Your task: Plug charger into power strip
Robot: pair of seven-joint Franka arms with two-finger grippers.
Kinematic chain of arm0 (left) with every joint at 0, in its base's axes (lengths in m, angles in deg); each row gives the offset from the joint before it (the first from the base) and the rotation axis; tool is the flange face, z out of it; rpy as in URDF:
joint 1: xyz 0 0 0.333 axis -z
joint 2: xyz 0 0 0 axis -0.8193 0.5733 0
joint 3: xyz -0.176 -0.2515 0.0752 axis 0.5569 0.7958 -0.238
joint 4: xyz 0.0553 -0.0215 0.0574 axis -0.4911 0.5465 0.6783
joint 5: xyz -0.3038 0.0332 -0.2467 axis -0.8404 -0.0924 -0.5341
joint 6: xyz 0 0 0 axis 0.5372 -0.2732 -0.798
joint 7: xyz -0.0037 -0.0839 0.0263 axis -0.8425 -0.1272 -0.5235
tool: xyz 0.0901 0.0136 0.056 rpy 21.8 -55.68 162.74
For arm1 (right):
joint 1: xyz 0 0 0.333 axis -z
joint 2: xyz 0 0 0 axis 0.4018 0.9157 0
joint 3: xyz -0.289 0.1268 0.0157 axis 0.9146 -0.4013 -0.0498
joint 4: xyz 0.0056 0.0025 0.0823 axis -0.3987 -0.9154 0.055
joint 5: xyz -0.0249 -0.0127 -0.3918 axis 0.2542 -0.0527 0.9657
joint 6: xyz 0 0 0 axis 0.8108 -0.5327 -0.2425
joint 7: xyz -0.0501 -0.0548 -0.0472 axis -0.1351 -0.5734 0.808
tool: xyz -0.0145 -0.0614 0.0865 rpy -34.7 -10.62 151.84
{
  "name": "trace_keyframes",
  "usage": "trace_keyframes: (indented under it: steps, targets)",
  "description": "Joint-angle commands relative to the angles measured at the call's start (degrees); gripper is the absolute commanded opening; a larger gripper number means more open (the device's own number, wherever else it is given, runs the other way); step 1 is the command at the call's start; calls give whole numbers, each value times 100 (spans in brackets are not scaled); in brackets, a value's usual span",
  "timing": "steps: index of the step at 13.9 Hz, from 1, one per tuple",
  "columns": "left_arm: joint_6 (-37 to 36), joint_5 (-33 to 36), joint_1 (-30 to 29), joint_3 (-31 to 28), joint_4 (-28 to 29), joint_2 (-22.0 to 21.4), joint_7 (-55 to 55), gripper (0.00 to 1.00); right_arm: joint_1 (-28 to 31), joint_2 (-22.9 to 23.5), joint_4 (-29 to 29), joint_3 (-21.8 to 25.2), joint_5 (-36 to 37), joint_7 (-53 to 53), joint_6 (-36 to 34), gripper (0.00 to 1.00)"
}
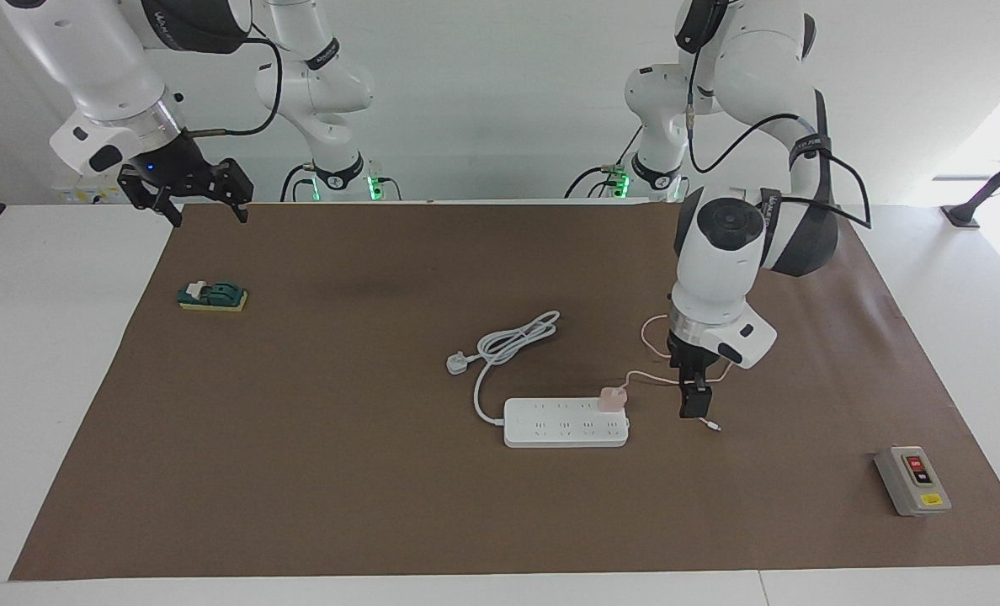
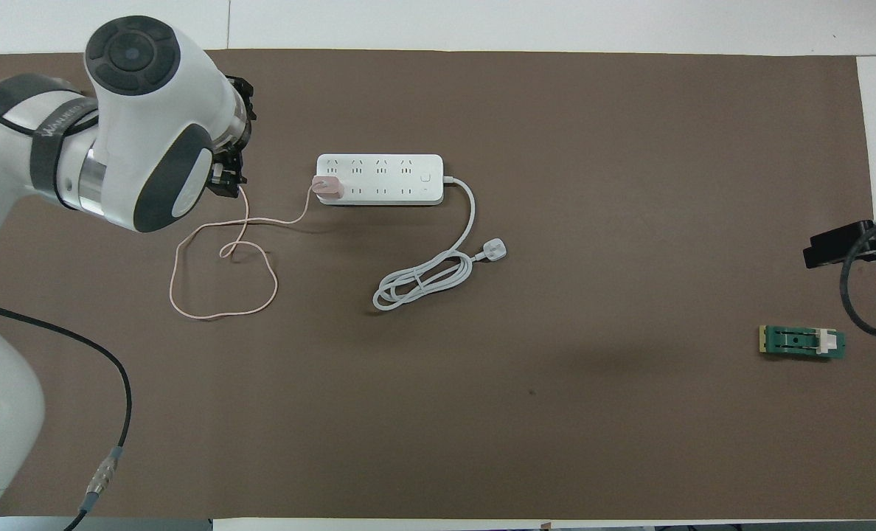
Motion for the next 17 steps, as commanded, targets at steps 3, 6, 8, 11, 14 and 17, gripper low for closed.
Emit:
trace_keyframes:
  steps: [3, 6, 8, 11, 14, 17]
  targets:
    - [-435, -266, -817, 95, 78, -514, -2341, 100, 75, -85, -73, -63, 37, 44, -44, 100]
    - [-602, -310, -1326, 95, 139, -760, -3792, 100, 75, -85, -73, -63, 37, 44, -44, 100]
    - [-663, -381, -1635, 95, 139, -866, -4635, 100, 75, -85, -73, -64, 37, 44, -44, 100]
    - [-874, -389, -2056, 103, 139, -1007, -5865, 100, 75, -85, -73, -63, 37, 44, -44, 100]
    - [-1514, -407, -2329, 42, 113, -1252, -7797, 99, 75, -85, -73, -63, 37, 44, -44, 100]
    - [-2122, -529, -2743, 86, 113, -1542, -8962, 99, 75, -85, -73, -63, 37, 44, -44, 100]
